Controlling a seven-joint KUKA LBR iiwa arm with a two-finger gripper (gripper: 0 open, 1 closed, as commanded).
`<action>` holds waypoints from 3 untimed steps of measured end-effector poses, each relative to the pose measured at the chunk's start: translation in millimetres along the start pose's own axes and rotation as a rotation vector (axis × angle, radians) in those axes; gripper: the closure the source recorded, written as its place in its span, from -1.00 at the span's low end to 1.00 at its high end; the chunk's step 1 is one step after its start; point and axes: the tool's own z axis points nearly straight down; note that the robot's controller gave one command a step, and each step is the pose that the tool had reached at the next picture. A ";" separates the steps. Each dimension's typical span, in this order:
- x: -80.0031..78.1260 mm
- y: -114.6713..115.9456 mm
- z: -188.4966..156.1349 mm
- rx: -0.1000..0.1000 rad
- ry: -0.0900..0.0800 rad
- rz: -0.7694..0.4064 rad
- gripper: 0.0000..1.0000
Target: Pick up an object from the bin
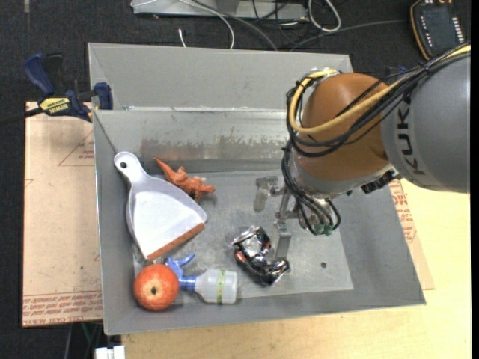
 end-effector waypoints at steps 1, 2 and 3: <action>9.0 -16.3 92.5 -0.001 -0.003 0.282 -1.00; 24.5 -17.0 74.2 -0.001 -0.003 0.196 -1.00; 32.1 -7.2 113.2 -0.001 0.001 0.526 -1.00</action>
Offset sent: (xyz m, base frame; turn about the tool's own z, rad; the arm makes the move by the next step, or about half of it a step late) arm -0.0262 -0.0174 -0.0698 0.1881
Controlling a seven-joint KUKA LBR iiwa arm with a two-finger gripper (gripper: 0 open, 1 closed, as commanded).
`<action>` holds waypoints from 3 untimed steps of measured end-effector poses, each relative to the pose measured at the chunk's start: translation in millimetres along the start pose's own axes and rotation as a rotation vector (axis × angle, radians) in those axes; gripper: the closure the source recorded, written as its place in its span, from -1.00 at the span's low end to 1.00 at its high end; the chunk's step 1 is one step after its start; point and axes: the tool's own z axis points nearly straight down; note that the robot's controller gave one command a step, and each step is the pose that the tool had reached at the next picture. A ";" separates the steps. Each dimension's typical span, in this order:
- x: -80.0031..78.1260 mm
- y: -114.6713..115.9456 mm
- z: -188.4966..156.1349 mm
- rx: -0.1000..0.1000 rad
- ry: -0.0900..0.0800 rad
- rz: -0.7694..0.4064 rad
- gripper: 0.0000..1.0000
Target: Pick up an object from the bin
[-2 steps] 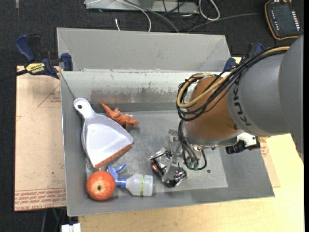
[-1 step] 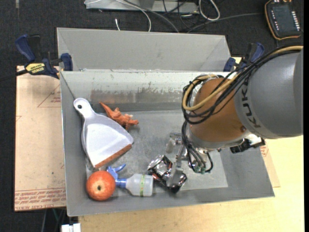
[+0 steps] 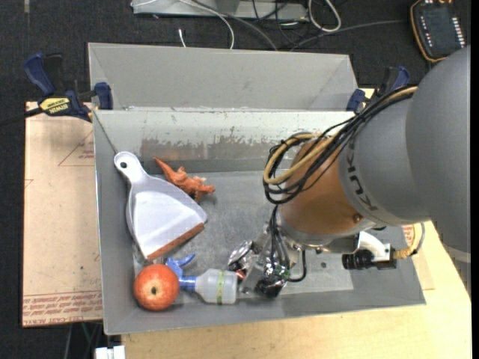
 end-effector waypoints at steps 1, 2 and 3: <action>7.7 9.4 27.5 -0.008 -0.017 -0.226 -1.00; -6.9 -17.5 28.1 -0.004 -0.008 0.118 1.00; -6.8 -17.5 28.1 -0.004 -0.007 0.119 1.00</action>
Offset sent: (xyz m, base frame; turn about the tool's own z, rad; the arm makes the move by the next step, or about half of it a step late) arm -0.0048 -0.0187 -0.0287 0.1211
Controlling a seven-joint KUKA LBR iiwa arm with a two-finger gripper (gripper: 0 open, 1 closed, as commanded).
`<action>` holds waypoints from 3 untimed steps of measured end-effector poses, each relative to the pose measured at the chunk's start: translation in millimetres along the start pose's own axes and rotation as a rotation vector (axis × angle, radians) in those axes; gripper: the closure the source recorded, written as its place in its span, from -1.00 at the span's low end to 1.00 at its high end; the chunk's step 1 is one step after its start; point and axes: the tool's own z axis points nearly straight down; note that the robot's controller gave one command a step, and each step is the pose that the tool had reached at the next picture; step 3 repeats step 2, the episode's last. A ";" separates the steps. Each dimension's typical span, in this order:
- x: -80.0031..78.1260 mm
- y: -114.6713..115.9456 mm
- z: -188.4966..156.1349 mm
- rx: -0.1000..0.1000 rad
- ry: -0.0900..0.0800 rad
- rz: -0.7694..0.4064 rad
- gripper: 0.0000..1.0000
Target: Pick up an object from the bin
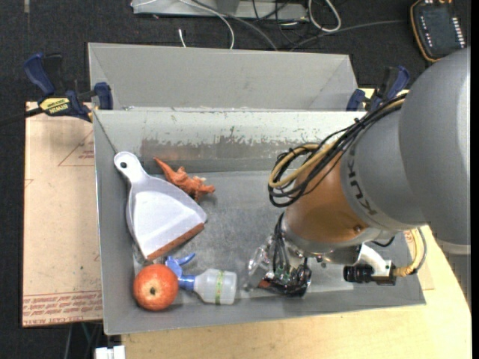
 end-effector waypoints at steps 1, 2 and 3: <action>1.8 -1.3 -32.7 0.005 0.007 -0.002 1.00; 0.8 -0.3 -69.6 0.003 0.004 -0.002 1.00; 0.8 -0.3 -69.6 0.003 0.004 -0.002 1.00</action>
Offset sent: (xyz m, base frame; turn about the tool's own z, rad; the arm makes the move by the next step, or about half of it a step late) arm -0.0028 -0.0002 0.0223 -0.0010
